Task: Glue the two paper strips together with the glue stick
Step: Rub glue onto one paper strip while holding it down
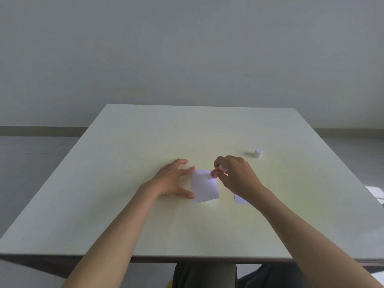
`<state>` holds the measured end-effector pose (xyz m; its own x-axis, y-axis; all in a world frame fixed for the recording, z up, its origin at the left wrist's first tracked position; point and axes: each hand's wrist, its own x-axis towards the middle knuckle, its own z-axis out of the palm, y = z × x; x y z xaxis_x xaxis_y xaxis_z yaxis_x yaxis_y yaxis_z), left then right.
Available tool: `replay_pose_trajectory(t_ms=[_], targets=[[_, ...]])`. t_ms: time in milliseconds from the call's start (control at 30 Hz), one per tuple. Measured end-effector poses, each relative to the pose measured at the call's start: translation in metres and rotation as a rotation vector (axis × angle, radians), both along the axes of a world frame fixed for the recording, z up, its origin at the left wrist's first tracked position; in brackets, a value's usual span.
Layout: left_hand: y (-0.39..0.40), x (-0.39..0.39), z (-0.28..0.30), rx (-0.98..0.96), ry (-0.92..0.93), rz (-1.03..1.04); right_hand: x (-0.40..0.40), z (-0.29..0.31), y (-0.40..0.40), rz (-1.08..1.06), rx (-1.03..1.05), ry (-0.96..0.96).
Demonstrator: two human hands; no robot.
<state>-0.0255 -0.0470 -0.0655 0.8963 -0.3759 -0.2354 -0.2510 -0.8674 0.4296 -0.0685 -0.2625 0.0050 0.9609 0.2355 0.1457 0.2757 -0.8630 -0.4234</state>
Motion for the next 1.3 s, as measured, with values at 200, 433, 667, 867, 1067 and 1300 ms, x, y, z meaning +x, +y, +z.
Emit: replay_pose_trajectory(t_ms=[200, 433, 667, 867, 1067, 1300], targets=[[-0.001, 0.000, 0.002, -0.010, 0.020, 0.006, -0.015, -0.001, -0.002, -0.005, 0.002, -0.008], [-0.002, 0.000, 0.005, 0.012, 0.024, -0.005, -0.020, 0.005, -0.007, 0.037, -0.017, 0.016], [-0.004, -0.004, 0.008, 0.010, 0.024, -0.001, -0.029, 0.006, -0.008, 0.070, -0.069, 0.017], [-0.003, -0.005, 0.007, 0.003, 0.021, -0.003, -0.033, 0.009, -0.007, 0.125, -0.097, 0.039], [-0.002, -0.004, 0.006, 0.053, 0.006, -0.052, -0.013, 0.008, 0.007, 0.087, 0.095, -0.031], [0.000, -0.004, 0.000, 0.020, -0.002, -0.051, 0.007, -0.018, 0.034, -0.007, 0.184, -0.049]])
